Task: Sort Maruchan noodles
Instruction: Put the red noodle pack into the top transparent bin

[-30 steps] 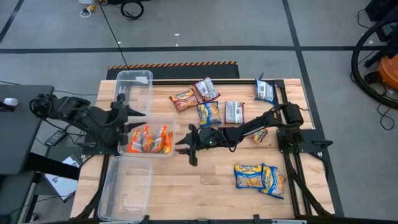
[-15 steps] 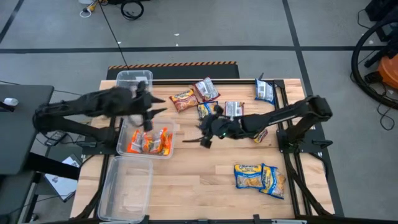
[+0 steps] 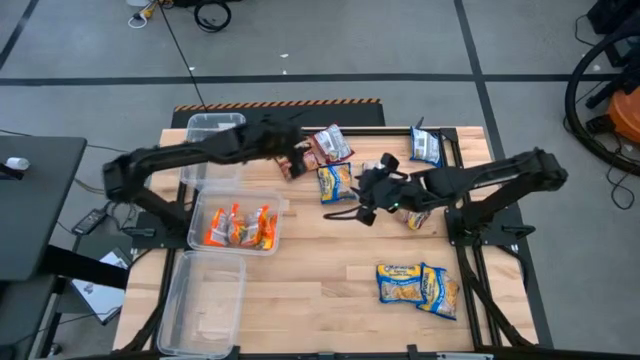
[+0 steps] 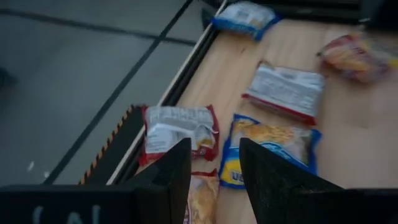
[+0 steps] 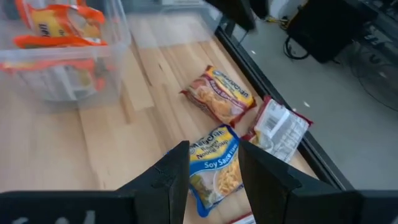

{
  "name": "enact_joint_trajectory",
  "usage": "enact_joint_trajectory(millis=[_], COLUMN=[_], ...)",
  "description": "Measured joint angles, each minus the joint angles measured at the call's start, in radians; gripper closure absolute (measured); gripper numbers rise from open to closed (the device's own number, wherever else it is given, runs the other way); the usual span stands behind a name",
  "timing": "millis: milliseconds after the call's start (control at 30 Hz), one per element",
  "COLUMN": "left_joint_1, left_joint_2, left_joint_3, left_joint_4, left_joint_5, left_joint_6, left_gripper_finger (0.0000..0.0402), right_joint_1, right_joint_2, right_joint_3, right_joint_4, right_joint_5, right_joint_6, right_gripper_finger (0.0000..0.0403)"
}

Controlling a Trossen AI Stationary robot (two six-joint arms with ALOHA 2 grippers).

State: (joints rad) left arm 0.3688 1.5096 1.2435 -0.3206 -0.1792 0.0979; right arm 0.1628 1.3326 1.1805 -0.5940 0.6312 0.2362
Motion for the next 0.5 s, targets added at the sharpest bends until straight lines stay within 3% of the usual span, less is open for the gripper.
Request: enact_joint_trajectory(millis=[167, 300, 500], left_joint_1=[0.024, 0.034, 0.057], left_joint_2=[0.184, 0.27, 0.375], left_joint_3=[0.097, 0.102, 0.128], left_joint_4=[-0.029, -0.026, -0.024], left_joint_5=[0.0, 0.004, 0.035], left_joint_6=[-0.035, -0.057, -0.087], left_gripper_finger=[0.026, 0.0254, 0.0216], right_joint_1=[0.035, 0.085, 0.16], right_joint_2=[-0.005, -0.005, 0.004], right_joint_3=[0.0, 0.0, -0.001], right_joint_4=[-0.028, -0.097, -0.152], right_joint_5=[-0.025, -0.027, 0.003], right_joint_6=[0.029, 0.138, 0.259], right_gripper_finger=[0.0259, 0.0259, 0.0259])
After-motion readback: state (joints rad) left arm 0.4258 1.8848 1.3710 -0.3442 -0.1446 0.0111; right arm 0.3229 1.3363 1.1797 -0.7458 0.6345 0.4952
